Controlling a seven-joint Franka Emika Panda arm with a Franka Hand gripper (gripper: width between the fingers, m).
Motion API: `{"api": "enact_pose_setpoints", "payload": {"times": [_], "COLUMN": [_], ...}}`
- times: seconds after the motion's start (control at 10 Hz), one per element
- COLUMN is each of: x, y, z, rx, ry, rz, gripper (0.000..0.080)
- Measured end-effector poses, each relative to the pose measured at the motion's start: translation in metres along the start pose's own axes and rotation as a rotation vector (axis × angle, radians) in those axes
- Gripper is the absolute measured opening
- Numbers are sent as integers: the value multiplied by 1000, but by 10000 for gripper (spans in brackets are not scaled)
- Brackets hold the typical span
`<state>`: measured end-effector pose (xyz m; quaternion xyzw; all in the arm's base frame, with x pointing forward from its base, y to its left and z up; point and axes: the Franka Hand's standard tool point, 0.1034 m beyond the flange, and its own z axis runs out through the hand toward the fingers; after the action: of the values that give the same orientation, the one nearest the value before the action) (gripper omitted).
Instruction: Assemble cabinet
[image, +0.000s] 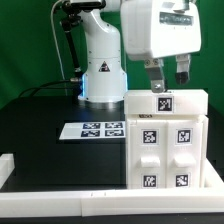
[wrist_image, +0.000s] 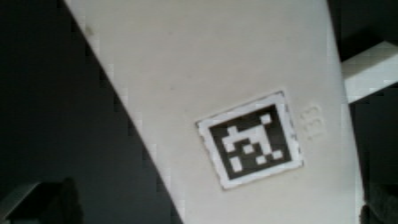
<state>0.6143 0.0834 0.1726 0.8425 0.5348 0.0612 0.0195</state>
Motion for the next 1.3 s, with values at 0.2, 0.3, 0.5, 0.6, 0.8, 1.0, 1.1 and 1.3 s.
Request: {"api": "enact_pose_setpoints", "payload": {"times": [0.2,0.3,0.5,0.6,0.8,1.0,1.1,1.3], "x": [-2,-3,-8,-9,-11,-11,-11,-12], "y": [-5,-5,-7,-6,-6,-6,-6,-5], "z": [5,6,12,14,16,16,16,16], "rx": [2,2,12,11,19,19,18,17], "ry": [-48,-51,-55,-54,-58,-58,-59,-55], "rz": [-142,-219,-289,-265,-262,-260,-232,-112], "gripper": [797,797,797,797,688,555,558,558]}}
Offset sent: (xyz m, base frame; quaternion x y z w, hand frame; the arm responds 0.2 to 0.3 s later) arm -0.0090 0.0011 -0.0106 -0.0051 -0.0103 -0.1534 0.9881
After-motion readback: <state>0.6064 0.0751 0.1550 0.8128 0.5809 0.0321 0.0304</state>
